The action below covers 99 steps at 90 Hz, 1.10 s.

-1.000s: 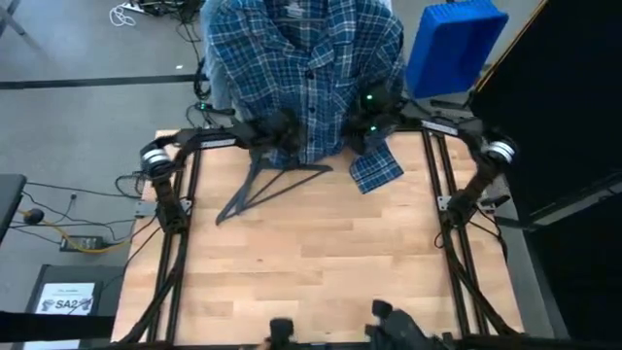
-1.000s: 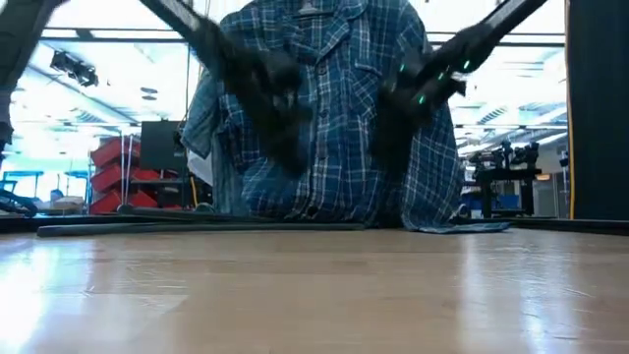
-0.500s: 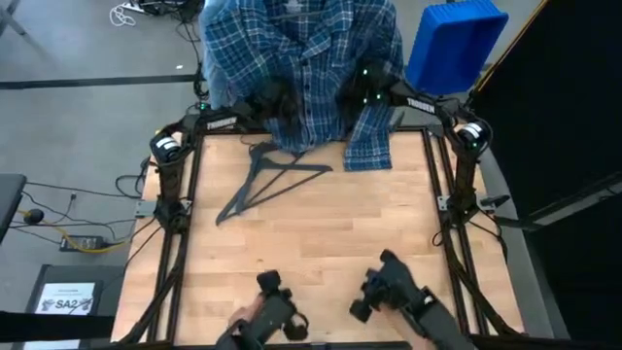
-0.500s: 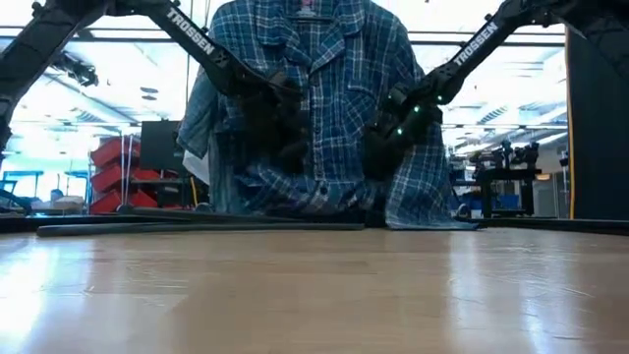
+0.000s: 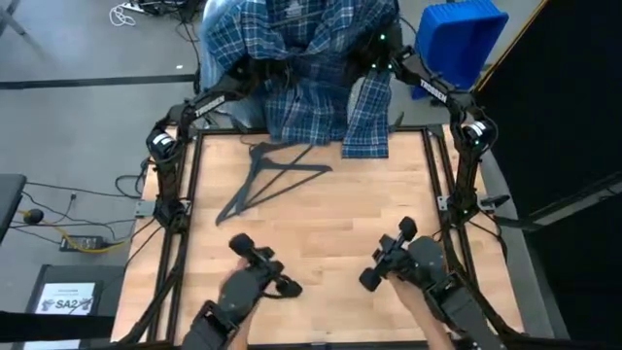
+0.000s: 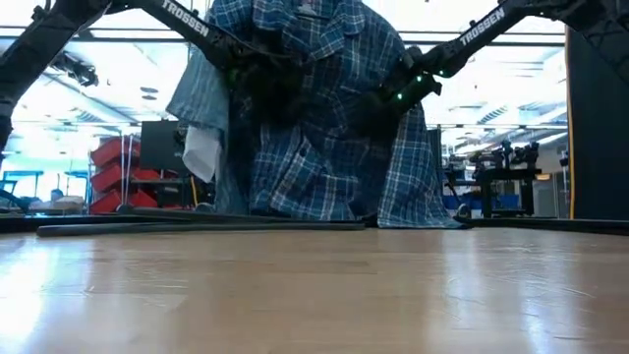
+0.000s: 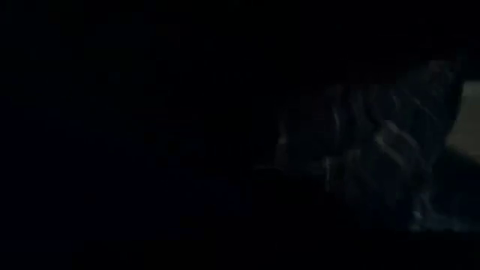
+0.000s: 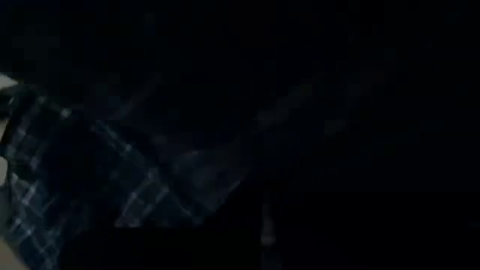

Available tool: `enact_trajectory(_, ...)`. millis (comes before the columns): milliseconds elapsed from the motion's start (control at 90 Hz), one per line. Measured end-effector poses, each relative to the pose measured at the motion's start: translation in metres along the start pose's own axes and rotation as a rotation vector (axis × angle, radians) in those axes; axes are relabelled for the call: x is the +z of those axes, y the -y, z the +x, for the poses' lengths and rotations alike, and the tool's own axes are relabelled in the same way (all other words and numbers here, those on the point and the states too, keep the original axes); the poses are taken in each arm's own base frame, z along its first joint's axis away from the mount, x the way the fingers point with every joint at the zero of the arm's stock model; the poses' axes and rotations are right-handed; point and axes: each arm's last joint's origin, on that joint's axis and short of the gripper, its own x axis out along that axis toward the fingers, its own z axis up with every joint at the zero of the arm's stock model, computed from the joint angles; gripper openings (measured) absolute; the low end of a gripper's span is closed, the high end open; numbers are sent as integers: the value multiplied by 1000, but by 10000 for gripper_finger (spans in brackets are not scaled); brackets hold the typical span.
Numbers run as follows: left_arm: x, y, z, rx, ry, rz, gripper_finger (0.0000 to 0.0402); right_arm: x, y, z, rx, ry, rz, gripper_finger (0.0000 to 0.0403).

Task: Hang clothes
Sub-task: Hang the blue shirt on the hanging rack

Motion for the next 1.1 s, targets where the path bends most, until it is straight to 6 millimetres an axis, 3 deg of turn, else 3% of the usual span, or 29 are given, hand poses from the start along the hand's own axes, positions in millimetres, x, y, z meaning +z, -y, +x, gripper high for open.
enact_trajectory(144,6,-16,-2,71,-12,-9,0,5,11,-6,-44,5,6,0)
enact_trajectory(289,3,-14,-5,19,-109,11,0,-1,22,-15,14,-89,100,0)
enact_trajectory(478,-8,16,-15,-151,-299,78,12,-16,24,-24,105,-234,153,0)
enact_trajectory(611,-14,45,-38,-333,-497,169,19,-21,22,-33,117,-319,144,0)
enact_trajectory(756,-15,69,-61,-367,-665,274,19,-23,24,-37,105,-352,119,0)
enact_trajectory(1100,10,103,-107,-361,-675,325,19,-25,25,-48,50,-436,88,0)
